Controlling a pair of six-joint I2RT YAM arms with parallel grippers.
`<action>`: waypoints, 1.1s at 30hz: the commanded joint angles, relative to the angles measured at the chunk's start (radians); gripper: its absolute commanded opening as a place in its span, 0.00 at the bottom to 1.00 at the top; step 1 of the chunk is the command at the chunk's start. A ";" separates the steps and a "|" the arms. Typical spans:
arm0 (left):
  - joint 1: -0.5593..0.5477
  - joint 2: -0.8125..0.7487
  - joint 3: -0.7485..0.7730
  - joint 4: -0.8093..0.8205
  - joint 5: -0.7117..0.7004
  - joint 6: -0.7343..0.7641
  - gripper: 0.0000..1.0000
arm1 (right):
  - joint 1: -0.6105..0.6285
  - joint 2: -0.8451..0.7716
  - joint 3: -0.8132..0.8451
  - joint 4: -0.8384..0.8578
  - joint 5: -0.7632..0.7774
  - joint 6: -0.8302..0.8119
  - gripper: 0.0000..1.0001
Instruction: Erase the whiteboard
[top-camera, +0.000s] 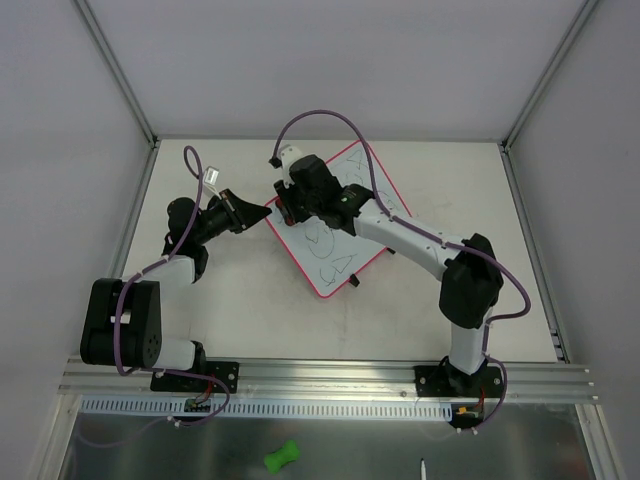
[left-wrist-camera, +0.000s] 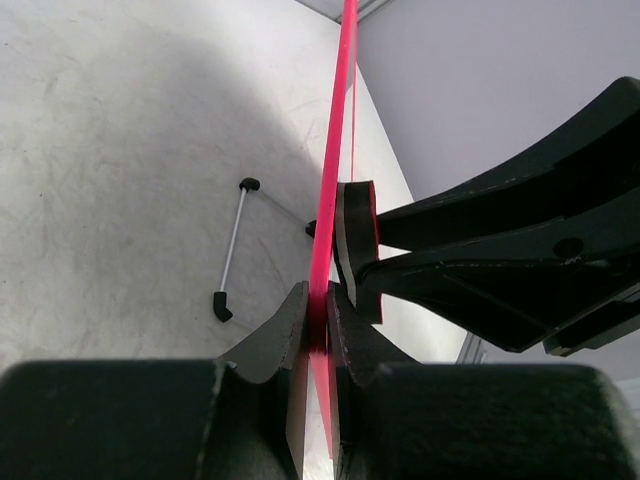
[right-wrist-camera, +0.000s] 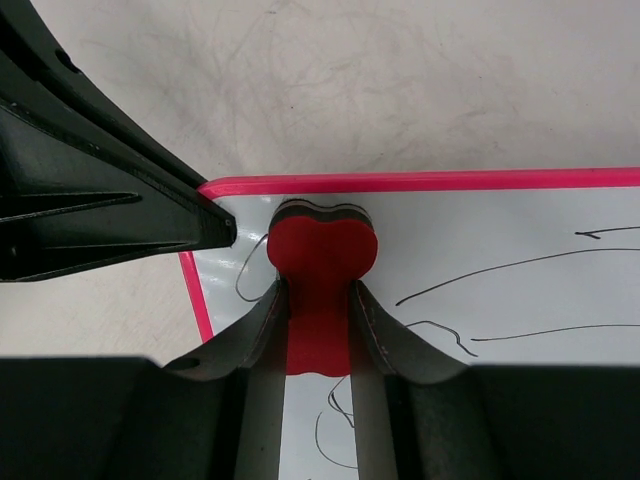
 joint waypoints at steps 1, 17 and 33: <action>-0.025 -0.014 0.037 0.016 0.025 0.030 0.00 | 0.029 0.017 0.044 -0.013 0.055 -0.026 0.00; -0.043 -0.031 0.048 -0.016 0.017 0.053 0.00 | 0.090 0.004 -0.122 -0.006 0.134 0.000 0.00; -0.049 -0.048 0.043 -0.027 0.011 0.065 0.00 | 0.098 -0.061 -0.312 -0.006 0.157 0.013 0.00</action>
